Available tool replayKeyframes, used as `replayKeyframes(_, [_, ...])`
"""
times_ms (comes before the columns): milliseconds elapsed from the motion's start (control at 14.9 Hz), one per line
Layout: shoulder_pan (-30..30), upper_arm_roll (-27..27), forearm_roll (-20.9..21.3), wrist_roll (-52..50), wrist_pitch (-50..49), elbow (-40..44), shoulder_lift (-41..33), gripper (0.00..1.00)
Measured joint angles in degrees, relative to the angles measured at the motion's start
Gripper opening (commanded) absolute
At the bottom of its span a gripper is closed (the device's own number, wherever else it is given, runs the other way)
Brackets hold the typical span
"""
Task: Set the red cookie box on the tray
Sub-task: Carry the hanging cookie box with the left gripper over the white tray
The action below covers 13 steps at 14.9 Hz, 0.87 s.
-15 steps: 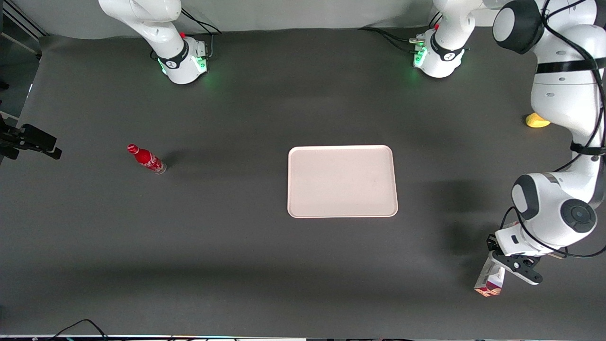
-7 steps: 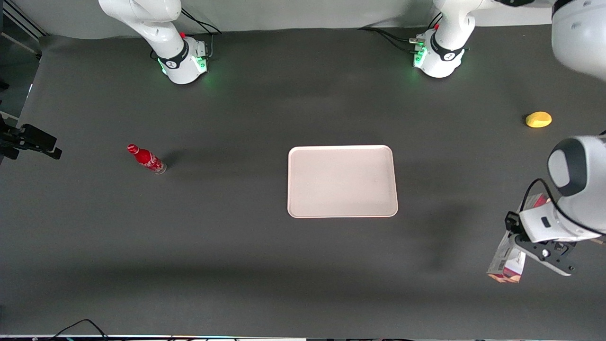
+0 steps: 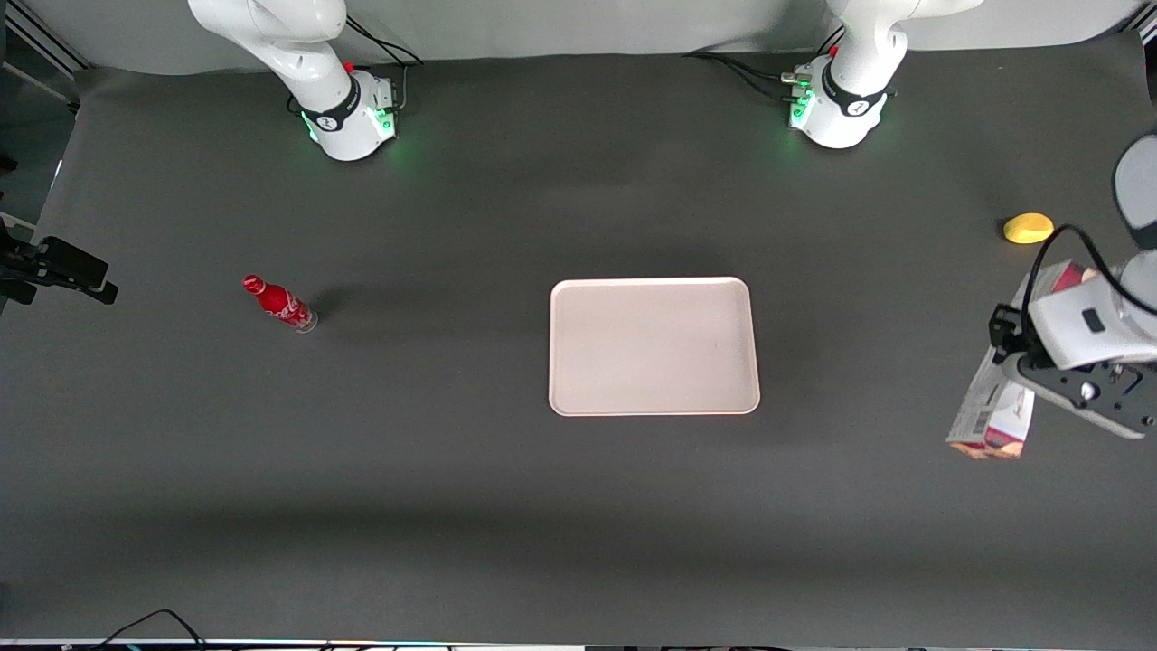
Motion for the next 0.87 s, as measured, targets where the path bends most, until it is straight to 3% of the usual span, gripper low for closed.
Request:
replayKeyframes(536, [-0.2, -11.1, -0.4, -30.2, -3.0, -4.6, -1.3, 0.00])
replayKeyframes(871, [-0.6, -19.9, -1.4, -51.0, 3.7, -10.0, -1.3, 0.00])
